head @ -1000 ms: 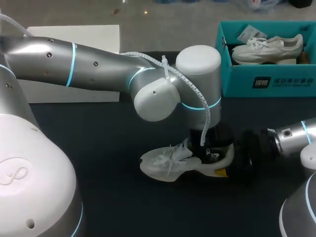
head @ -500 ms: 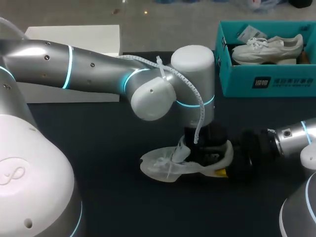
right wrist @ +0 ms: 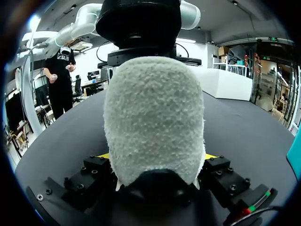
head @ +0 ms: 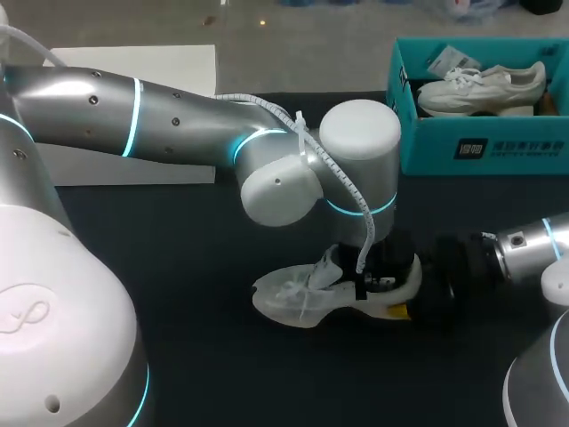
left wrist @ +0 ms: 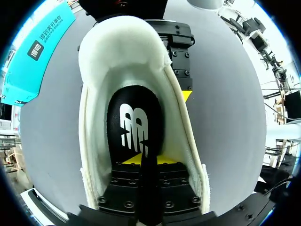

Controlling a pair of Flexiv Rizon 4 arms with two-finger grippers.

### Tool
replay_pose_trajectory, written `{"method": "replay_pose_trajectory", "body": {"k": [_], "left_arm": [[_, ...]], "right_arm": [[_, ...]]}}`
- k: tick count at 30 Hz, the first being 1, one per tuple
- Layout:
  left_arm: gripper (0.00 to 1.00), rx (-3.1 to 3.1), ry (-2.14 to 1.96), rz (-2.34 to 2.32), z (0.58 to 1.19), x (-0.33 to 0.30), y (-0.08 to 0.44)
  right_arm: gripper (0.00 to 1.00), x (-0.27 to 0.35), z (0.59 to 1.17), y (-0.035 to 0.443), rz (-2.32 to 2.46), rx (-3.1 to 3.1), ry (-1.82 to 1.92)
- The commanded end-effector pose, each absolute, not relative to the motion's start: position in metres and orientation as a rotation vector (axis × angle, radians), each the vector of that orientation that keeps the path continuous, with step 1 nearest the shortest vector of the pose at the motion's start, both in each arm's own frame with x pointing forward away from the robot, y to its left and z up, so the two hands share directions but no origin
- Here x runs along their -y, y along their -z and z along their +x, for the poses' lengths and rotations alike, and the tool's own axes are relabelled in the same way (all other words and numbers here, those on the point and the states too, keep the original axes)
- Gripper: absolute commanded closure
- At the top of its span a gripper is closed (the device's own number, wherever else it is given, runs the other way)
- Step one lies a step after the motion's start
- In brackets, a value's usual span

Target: Take the shoe out of the shoebox, open the shoe tongue, remove and reinsert the insole, then place the shoe into the shoebox

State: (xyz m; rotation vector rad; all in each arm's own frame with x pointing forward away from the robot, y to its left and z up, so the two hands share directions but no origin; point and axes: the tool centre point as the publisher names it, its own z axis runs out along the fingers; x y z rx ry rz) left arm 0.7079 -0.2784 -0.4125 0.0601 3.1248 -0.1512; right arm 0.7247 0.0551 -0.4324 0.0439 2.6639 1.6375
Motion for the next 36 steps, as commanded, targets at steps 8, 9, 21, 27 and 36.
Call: {"method": "replay_pose_trajectory", "body": {"k": [8, 9, 21, 27, 36], "left_arm": [[1.0, -3.029, 0.278, -0.117, 0.702, 0.272, 0.435], [1.0, -3.043, 0.297, -0.133, 0.703, 0.269, 0.431], [1.0, -3.186, 0.706, -0.262, 0.717, 0.251, 0.388], [1.0, -3.234, 0.778, -0.209, 0.708, 0.259, 0.372], [1.0, -3.219, 1.05, -0.124, 0.696, 0.276, 0.336]], "right_arm": [[1.0, -0.055, 0.723, 0.435, 0.044, -2.664, -1.634], [1.0, -0.055, 0.723, 0.435, 0.044, -2.664, -1.634], [1.0, -0.055, 0.723, 0.435, 0.044, -2.664, -1.634], [1.0, -0.055, 0.723, 0.435, 0.044, -2.664, -1.634], [1.0, -0.055, 0.723, 0.435, 0.044, -2.664, -1.634]]}}
